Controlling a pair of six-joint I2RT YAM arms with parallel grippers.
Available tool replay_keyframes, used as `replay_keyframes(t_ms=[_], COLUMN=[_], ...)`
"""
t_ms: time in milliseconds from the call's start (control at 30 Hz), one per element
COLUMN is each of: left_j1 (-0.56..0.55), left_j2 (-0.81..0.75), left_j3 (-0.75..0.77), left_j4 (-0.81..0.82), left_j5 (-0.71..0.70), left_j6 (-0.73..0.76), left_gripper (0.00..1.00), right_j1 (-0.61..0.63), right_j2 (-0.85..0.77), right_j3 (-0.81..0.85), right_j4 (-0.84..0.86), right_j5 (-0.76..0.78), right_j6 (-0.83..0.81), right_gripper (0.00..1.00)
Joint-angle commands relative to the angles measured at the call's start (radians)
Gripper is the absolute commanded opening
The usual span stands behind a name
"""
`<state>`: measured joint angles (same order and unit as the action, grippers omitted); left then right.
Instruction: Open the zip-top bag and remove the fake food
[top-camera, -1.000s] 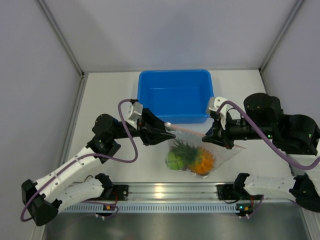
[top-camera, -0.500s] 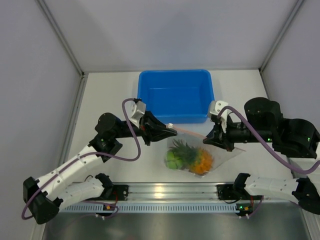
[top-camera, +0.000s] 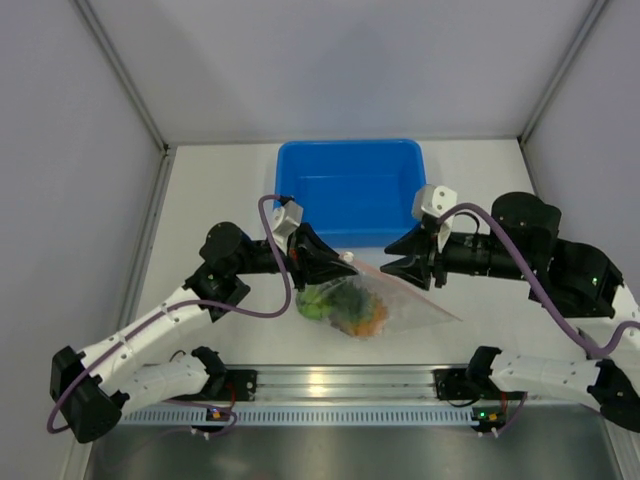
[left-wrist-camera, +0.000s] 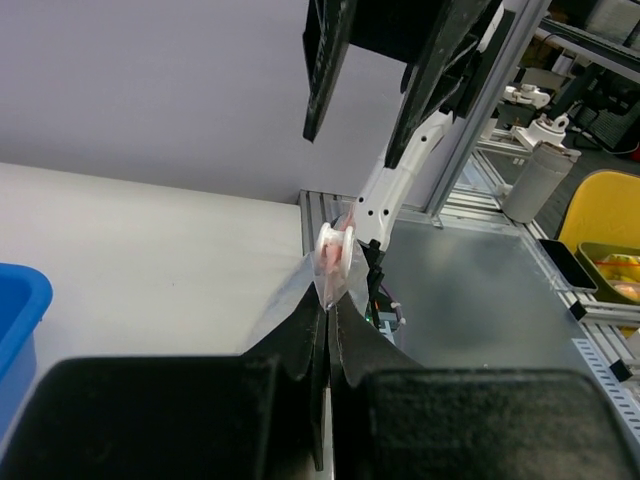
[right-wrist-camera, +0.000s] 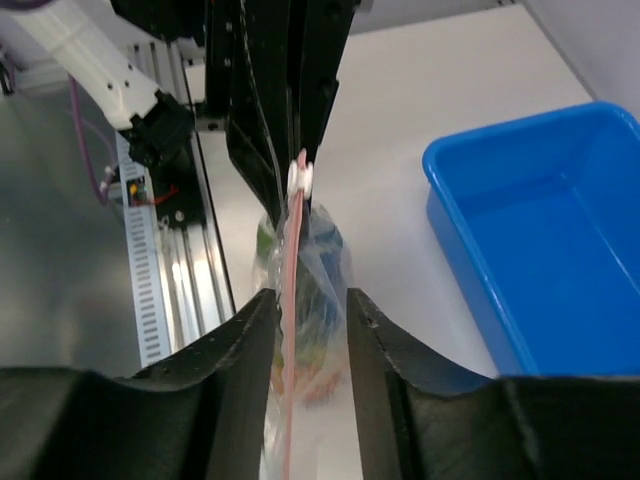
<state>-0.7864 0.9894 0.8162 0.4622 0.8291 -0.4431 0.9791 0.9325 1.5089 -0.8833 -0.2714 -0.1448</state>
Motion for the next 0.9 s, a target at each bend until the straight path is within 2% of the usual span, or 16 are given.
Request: replay_keyframes(t_ms=[0, 33, 433, 567, 667, 867], left_j1=[-0.005, -0.004, -0.004, -0.005, -0.004, -0.004], left_j2=[-0.014, -0.012, 0.014, 0.005, 0.005, 0.008], left_j3=[0.037, 0.037, 0.054, 0.047, 0.043, 0.044], left_j4=[0.089, 0.089, 0.089, 0.089, 0.089, 0.089], left_j5=[0.022, 0.018, 0.016, -0.001, -0.018, -0.022], left_j6=[0.003, 0.003, -0.006, -0.002, 0.001, 0.000], left_gripper=[0.00, 0.00, 0.00, 0.00, 0.00, 0.00], right_j1=[0.015, 0.015, 0.015, 0.016, 0.017, 0.018], right_j2=[0.020, 0.026, 0.137, 0.143, 0.138, 0.144], right_j3=[0.017, 0.019, 0.025, 0.001, -0.027, -0.055], right_j4=[0.211, 0.227, 0.300, 0.319, 0.322, 0.323], right_j5=[-0.035, -0.038, -0.063, -0.086, -0.063, -0.055], right_j6=[0.048, 0.057, 0.137, 0.137, 0.137, 0.126], right_gripper=[0.38, 0.42, 0.49, 0.44, 0.35, 0.37])
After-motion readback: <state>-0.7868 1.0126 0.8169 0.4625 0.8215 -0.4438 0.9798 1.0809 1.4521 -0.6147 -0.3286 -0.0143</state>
